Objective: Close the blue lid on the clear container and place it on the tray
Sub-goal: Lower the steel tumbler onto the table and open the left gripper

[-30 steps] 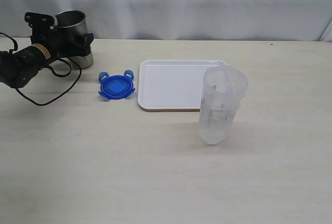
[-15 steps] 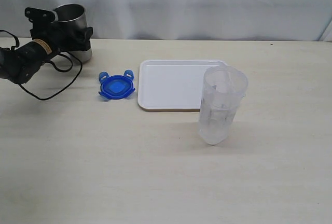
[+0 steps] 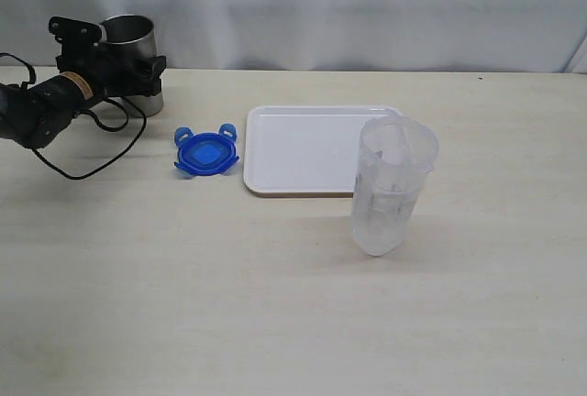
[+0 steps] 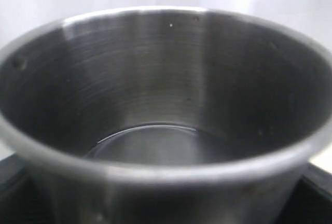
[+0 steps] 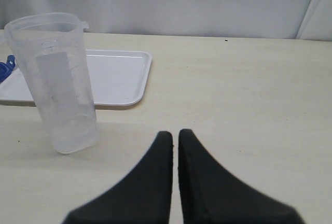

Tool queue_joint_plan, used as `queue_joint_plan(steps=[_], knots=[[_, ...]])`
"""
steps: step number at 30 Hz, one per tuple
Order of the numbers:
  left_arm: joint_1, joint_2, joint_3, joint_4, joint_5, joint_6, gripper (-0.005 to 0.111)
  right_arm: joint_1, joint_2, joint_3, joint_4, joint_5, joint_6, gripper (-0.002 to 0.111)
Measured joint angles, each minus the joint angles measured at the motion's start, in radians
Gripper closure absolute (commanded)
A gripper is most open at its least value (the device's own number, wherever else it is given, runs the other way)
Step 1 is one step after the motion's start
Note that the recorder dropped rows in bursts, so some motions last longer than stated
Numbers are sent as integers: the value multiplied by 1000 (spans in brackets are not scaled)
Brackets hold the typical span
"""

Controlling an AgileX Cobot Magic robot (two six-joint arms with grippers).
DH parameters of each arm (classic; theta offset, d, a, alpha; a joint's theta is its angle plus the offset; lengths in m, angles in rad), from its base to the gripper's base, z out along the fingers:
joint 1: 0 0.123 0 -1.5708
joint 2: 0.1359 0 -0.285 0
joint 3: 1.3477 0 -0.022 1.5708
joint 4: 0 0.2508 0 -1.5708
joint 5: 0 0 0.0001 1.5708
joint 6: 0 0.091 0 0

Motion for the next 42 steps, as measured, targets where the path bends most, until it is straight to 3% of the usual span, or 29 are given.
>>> queue_joint_plan(steps=[10, 13, 19, 22, 31, 42], knots=[[0, -1, 0, 0, 0, -2, 106, 0, 0, 0, 0, 0, 0, 104], [0, -1, -2, 2, 0, -2, 95, 0, 0, 0, 0, 0, 0, 104], [1, -1, -4, 85, -7, -32, 63, 0, 0, 0, 0, 0, 0, 104], [1, -1, -4, 117, -16, -79, 57, 0, 0, 0, 0, 0, 0, 104], [1, -8, -6, 230, -18, -151, 47, 0, 0, 0, 0, 0, 0, 104], [1, -15, -6, 266, -16, -188, 47, 0, 0, 0, 0, 0, 0, 104]])
